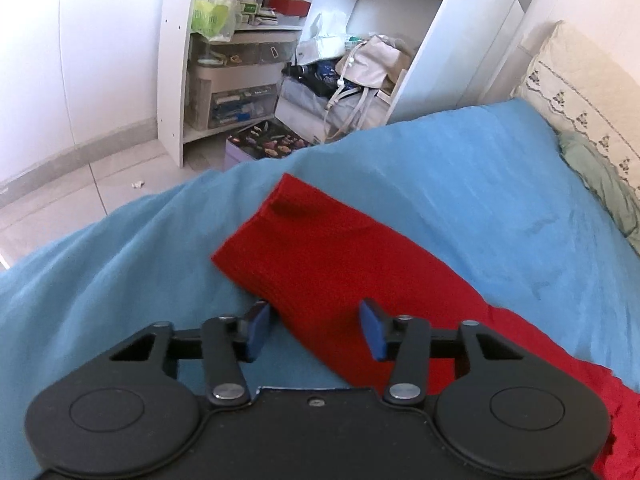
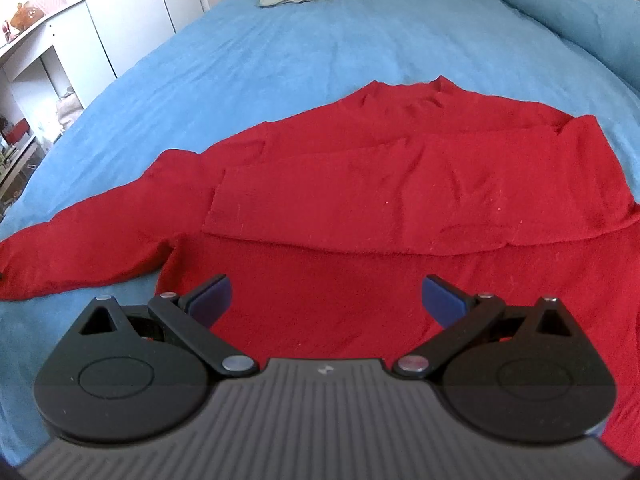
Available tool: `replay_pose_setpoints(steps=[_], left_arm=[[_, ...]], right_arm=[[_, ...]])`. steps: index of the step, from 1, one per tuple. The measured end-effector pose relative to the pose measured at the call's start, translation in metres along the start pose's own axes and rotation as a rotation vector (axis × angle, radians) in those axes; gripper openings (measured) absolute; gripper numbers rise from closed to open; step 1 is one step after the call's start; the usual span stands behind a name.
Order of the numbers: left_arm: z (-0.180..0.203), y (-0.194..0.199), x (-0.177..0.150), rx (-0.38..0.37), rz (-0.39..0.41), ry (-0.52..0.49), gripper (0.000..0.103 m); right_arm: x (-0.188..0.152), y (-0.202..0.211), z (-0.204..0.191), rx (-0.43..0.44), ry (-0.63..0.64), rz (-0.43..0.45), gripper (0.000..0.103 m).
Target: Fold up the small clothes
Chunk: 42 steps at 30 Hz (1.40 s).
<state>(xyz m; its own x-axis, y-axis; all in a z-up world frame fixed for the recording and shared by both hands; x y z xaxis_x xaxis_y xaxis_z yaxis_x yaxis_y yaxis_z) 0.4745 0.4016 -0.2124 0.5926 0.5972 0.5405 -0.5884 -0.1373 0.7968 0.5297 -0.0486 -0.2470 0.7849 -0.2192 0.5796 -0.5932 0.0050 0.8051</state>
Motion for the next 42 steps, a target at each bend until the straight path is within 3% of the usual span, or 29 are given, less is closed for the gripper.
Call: replay_pose_setpoints(steps=[2, 3, 4, 7, 12, 20, 23, 26, 32, 37, 42], left_arm=[[0.0, -0.002, 0.003, 0.001, 0.01, 0.012, 0.03], [0.0, -0.004, 0.004, 0.003, 0.01, 0.02, 0.015], [0.0, -0.006, 0.006, -0.001, 0.006, 0.029, 0.008], [0.006, -0.002, 0.009, 0.01, 0.006, 0.031, 0.006], [0.047, 0.031, 0.014, -0.007, 0.077, -0.052, 0.006], [0.194, 0.101, -0.012, -0.16, 0.172, -0.266, 0.006], [0.267, 0.124, -0.044, -0.224, 0.178, -0.386, 0.006], [0.336, 0.144, -0.091, -0.338, 0.149, -0.478, 0.006], [0.432, 0.142, -0.195, -0.46, 0.038, -0.63, 0.006], [0.471, 0.099, -0.287, -0.435, -0.12, -0.743, 0.006], [0.468, 0.068, -0.339, -0.375, -0.196, -0.794, 0.006]], right_arm=[[-0.002, -0.002, 0.001, -0.003, -0.012, -0.002, 0.103], [-0.003, -0.003, 0.003, -0.003, -0.023, -0.005, 0.103], [-0.004, -0.004, 0.004, -0.003, -0.031, -0.006, 0.103], [-0.004, -0.003, 0.011, -0.012, -0.048, 0.003, 0.103], [0.001, 0.005, 0.028, -0.015, -0.057, 0.023, 0.103], [0.025, 0.034, 0.083, -0.037, -0.035, 0.079, 0.103], [0.036, 0.049, 0.108, -0.043, -0.02, 0.104, 0.103], [0.047, 0.063, 0.133, -0.05, 0.006, 0.131, 0.103], [0.061, 0.084, 0.19, -0.053, 0.014, 0.166, 0.103], [0.056, 0.079, 0.235, -0.044, -0.008, 0.149, 0.103], [0.038, 0.06, 0.257, -0.01, -0.04, 0.098, 0.103]])
Point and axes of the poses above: each gripper's, at about its wrist camera, not at the fingertips, and y roughly against the way its jaws point, z to its right, x to its top, the point moved 6 cm from there along -y, roughly the way its jaws point, and after that the axes turned 5 degrees about -z, right-handed, at the moved point
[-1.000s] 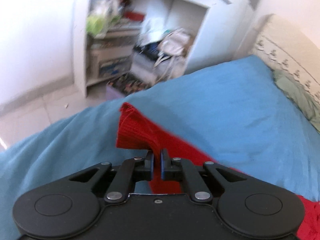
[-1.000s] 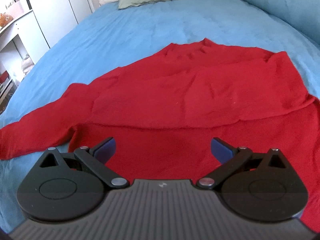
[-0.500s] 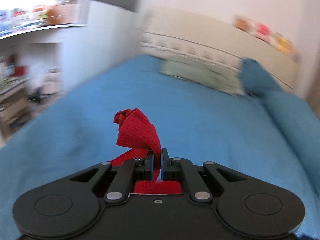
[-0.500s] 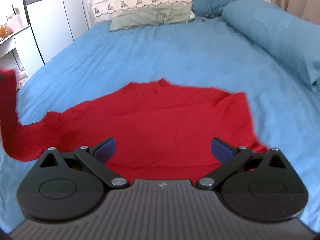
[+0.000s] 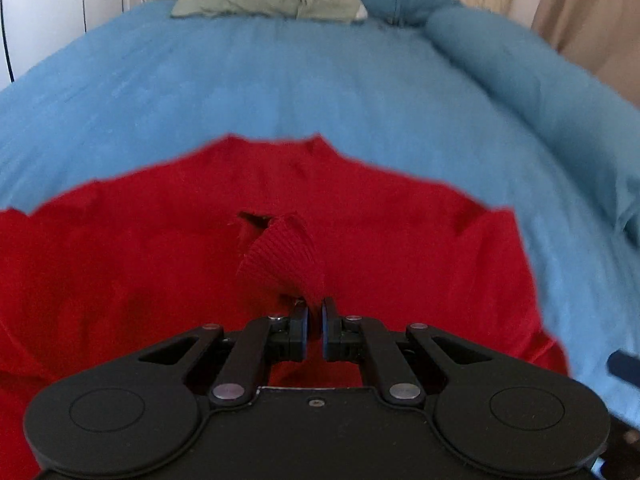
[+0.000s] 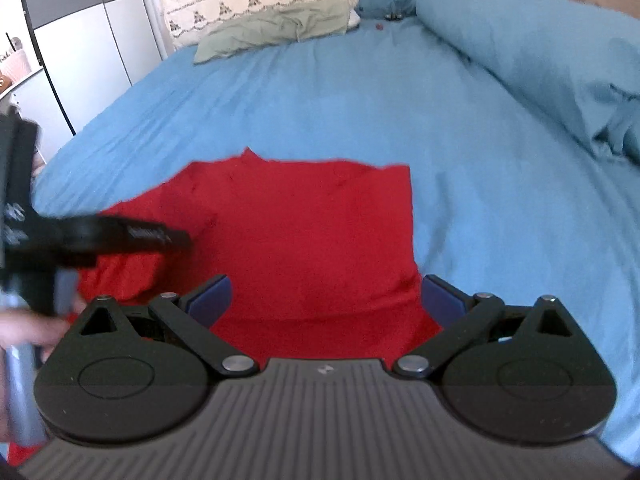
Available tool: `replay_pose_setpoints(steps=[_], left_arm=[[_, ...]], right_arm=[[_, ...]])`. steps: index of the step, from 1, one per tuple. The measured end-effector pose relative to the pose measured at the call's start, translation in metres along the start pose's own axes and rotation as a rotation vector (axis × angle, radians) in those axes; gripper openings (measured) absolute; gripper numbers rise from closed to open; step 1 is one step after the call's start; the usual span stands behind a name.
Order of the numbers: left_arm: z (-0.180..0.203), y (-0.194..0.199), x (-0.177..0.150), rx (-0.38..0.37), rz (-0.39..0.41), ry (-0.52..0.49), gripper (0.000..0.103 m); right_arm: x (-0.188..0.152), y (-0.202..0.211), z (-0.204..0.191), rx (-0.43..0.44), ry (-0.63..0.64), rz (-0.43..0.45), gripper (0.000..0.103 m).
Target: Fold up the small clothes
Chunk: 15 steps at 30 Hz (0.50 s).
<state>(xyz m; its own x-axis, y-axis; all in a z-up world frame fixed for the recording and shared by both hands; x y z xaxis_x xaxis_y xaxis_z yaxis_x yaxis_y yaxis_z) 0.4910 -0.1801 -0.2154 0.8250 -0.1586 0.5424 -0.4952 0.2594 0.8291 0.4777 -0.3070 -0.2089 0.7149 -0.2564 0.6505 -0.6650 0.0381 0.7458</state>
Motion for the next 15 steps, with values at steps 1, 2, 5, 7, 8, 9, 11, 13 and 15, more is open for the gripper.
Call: replay_pose_setpoints(steps=[1, 2, 5, 7, 8, 9, 11, 13, 15], left_arm=[[-0.001, -0.003, -0.003, 0.005, -0.006, -0.009, 0.008], [-0.001, -0.004, -0.004, 0.008, -0.011, -0.018, 0.009], [-0.005, 0.002, -0.002, 0.005, -0.019, -0.029, 0.051], [-0.01, 0.02, 0.0, 0.007, 0.016, -0.033, 0.078], [-0.014, 0.029, -0.001, 0.015, 0.029, -0.044, 0.078], [-0.019, 0.038, -0.002, 0.031, 0.032, -0.054, 0.081], [-0.033, 0.054, -0.006, 0.08, 0.039, -0.06, 0.087], [-0.055, 0.069, -0.013, 0.112, 0.038, -0.046, 0.088], [-0.079, 0.075, -0.023, 0.147, 0.02, -0.02, 0.088]], right_arm=[[-0.003, -0.003, 0.002, 0.001, -0.005, -0.005, 0.103], [-0.005, -0.006, 0.005, 0.003, -0.013, -0.011, 0.103], [-0.009, -0.01, 0.009, 0.019, -0.042, -0.024, 0.103], [-0.008, -0.011, 0.006, 0.026, -0.039, -0.027, 0.103], [-0.006, -0.011, 0.004, 0.027, -0.029, -0.028, 0.103], [-0.004, -0.011, 0.0, 0.029, -0.02, -0.028, 0.103], [0.002, -0.01, -0.009, 0.04, 0.003, -0.027, 0.103], [0.007, -0.016, -0.025, 0.057, 0.029, -0.06, 0.103], [0.009, -0.028, -0.044, 0.088, 0.042, -0.102, 0.103]])
Point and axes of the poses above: each gripper's, at about its wrist camera, not at the fingertips, and y roughly against the way its jaws point, z to its right, x to its top, the point moved 6 cm from there along -y, roughly the way its jaws point, and after that the axes turned 5 degrees about -z, right-handed, at the moved point
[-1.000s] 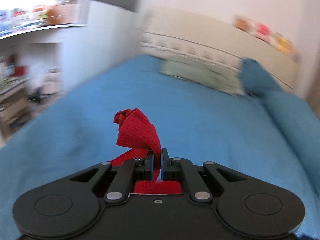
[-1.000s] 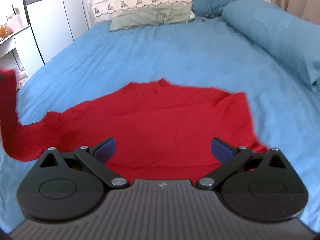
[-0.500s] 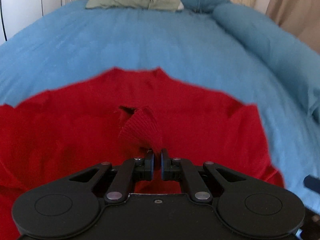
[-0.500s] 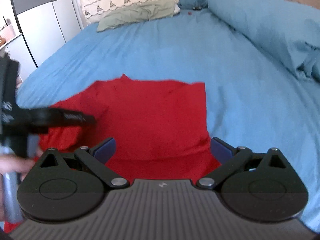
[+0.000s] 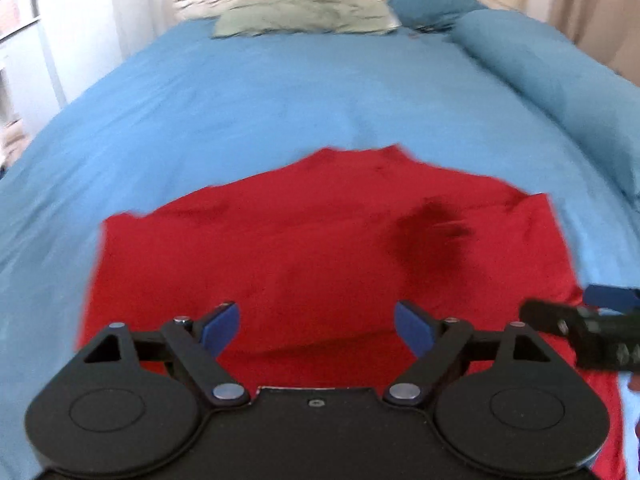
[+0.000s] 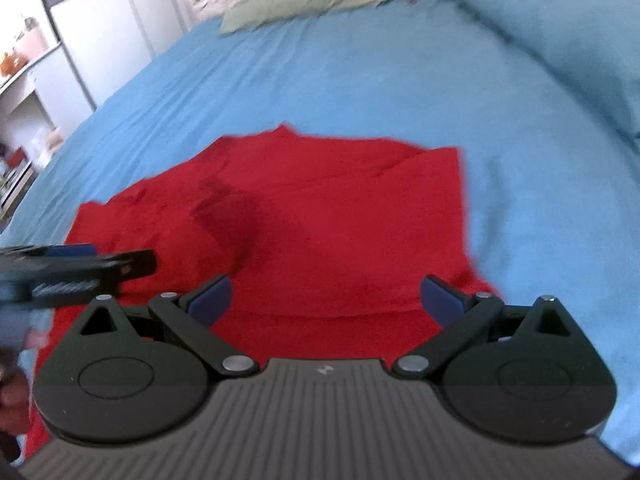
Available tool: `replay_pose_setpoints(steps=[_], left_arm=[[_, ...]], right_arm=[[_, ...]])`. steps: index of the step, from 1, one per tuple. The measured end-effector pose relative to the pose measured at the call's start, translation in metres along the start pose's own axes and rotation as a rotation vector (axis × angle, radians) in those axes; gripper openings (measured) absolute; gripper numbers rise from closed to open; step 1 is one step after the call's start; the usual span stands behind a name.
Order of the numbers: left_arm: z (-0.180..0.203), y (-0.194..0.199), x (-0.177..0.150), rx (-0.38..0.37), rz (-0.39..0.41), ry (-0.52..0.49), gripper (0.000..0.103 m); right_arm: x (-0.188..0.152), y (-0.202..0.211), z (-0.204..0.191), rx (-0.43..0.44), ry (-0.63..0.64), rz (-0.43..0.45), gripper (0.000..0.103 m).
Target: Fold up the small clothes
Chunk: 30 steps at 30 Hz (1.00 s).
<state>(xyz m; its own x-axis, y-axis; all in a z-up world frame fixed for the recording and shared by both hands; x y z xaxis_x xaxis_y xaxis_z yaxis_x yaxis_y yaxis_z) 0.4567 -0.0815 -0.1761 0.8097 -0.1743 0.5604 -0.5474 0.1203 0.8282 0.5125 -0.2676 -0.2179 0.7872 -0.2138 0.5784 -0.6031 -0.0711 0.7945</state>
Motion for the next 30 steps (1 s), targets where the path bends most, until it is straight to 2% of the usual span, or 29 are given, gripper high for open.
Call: replay_pose_setpoints(steps=[2, 5, 10, 15, 17, 21, 23, 26, 30], left_arm=[[-0.02, 0.0, -0.009, 0.023, -0.021, 0.028, 0.088], [-0.045, -0.005, -0.019, 0.046, -0.04, 0.067, 0.088], [-0.059, -0.014, -0.023, 0.065, -0.047, 0.082, 0.088], [-0.068, -0.016, -0.022, 0.058, -0.04, 0.094, 0.088], [-0.073, -0.015, -0.023, 0.058, -0.039, 0.095, 0.088], [-0.079, -0.015, -0.022, 0.065, -0.031, 0.094, 0.088], [-0.083, -0.015, -0.021, 0.07, -0.029, 0.093, 0.088], [-0.087, -0.016, -0.023, 0.078, -0.028, 0.094, 0.088], [-0.094, -0.012, -0.028, 0.1, -0.033, 0.098, 0.088]], right_arm=[[0.003, -0.017, -0.02, 0.049, 0.005, -0.019, 0.103], [0.009, -0.043, -0.038, 0.077, -0.022, -0.011, 0.103], [0.008, -0.078, -0.039, 0.034, -0.132, -0.032, 0.092], [0.0, -0.073, -0.034, 0.021, -0.202, -0.003, 0.09], [0.001, -0.073, -0.033, 0.015, -0.216, 0.013, 0.079], [0.007, -0.076, -0.03, -0.006, -0.237, 0.029, 0.066], [0.011, -0.08, -0.029, -0.022, -0.246, 0.03, 0.045], [0.014, -0.084, -0.027, -0.048, -0.235, 0.028, 0.025], [0.028, -0.068, -0.037, -0.032, -0.169, 0.08, 0.024]])
Point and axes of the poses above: each gripper's, at about its wrist camera, not at the fingertips, and y roughly against the way its jaws point, z to its right, x to its top, the point moved 6 cm from there along -y, roughly the way its jaws point, and after that the axes turned 5 degrees about -z, right-handed, at the moved point
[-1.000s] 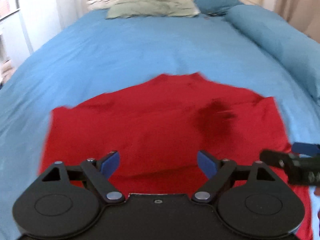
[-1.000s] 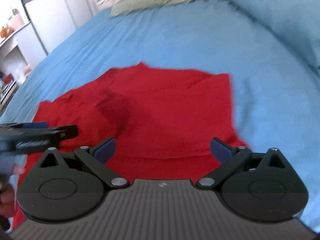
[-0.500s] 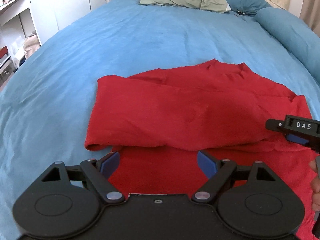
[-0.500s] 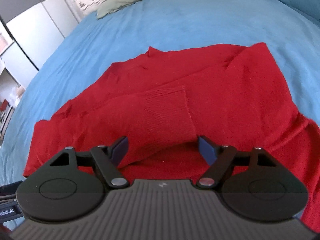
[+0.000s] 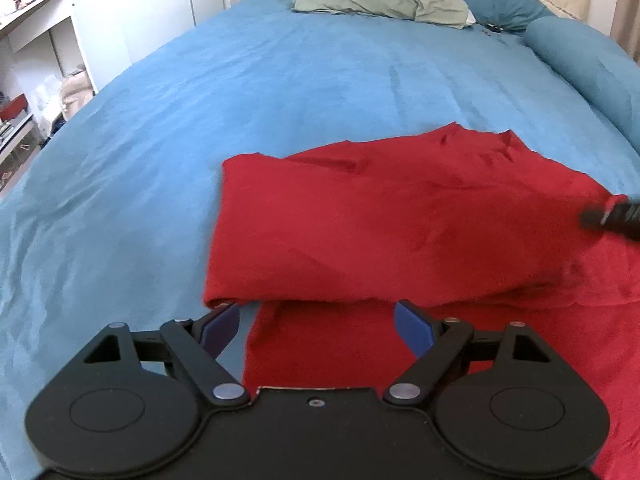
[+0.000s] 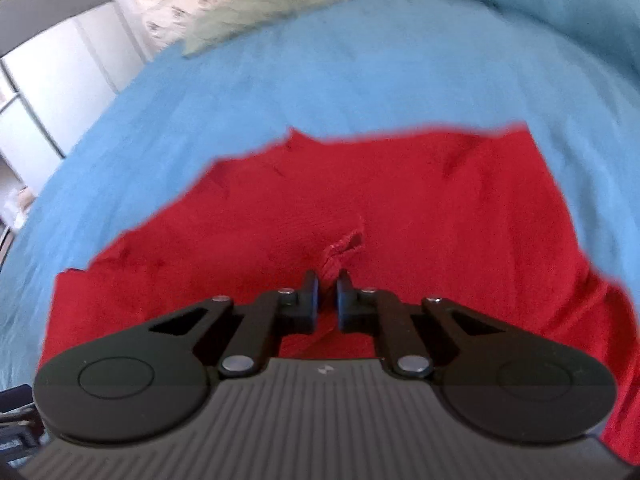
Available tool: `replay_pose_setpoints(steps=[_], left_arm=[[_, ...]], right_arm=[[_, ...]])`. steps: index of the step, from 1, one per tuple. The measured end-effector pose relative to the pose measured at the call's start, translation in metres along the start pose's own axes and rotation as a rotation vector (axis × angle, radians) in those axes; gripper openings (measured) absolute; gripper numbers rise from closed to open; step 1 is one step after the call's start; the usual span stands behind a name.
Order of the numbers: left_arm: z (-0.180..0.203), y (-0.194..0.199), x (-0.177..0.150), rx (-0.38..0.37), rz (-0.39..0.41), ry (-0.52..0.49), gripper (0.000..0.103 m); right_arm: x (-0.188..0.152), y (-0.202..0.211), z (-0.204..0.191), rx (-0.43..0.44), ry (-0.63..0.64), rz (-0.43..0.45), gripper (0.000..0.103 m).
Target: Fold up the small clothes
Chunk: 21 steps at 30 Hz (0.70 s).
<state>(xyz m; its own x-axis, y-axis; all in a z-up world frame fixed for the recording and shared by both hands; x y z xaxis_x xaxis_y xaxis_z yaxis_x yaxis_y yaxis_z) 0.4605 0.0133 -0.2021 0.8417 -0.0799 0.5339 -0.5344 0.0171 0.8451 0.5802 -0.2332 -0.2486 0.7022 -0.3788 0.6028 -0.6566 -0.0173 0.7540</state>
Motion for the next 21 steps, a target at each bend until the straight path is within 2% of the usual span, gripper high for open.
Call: replay_pose_setpoints(steps=[4, 8, 12, 16, 18, 19, 20, 21], left_arm=[[-0.007, 0.002, -0.006, 0.014, -0.011, 0.014, 0.088], [-0.012, -0.002, -0.012, 0.024, -0.029, 0.026, 0.088], [-0.013, -0.006, -0.015, 0.044, -0.035, 0.02, 0.088], [-0.015, -0.007, -0.02, 0.059, -0.047, 0.017, 0.088], [-0.017, -0.005, -0.024, 0.066, -0.051, 0.014, 0.088], [-0.018, -0.004, -0.026, 0.067, -0.052, 0.014, 0.088], [-0.019, -0.002, -0.027, 0.069, -0.054, 0.015, 0.088], [-0.02, 0.0, -0.028, 0.071, -0.055, 0.017, 0.088]], right_arm=[[0.038, 0.041, -0.007, 0.032, 0.096, 0.121, 0.023], [0.06, 0.076, 0.024, -0.061, 0.166, 0.201, 0.023], [0.044, 0.05, 0.067, -0.147, 0.186, 0.111, 0.023], [0.02, 0.016, 0.093, -0.158, 0.145, 0.029, 0.024], [0.013, 0.014, 0.101, -0.163, 0.106, 0.016, 0.028], [0.011, 0.017, 0.103, -0.167, 0.089, 0.021, 0.031], [0.01, 0.022, 0.103, -0.17, 0.09, 0.036, 0.043], [0.01, 0.027, 0.101, -0.17, 0.1, 0.046, 0.05]])
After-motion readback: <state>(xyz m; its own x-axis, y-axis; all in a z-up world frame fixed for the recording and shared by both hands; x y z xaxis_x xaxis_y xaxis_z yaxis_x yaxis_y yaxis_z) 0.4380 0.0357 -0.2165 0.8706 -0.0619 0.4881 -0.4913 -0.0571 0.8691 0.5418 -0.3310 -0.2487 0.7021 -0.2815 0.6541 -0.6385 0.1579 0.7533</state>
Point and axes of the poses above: each gripper's, at about its wrist camera, not at the fingertips, and y roughly against the way its jaws point, z to its right, x to its top, the point moved 6 cm from there along -y, roughly the way its jaws point, and after that the axes turned 5 degrees about -z, right-handed, at the moved point
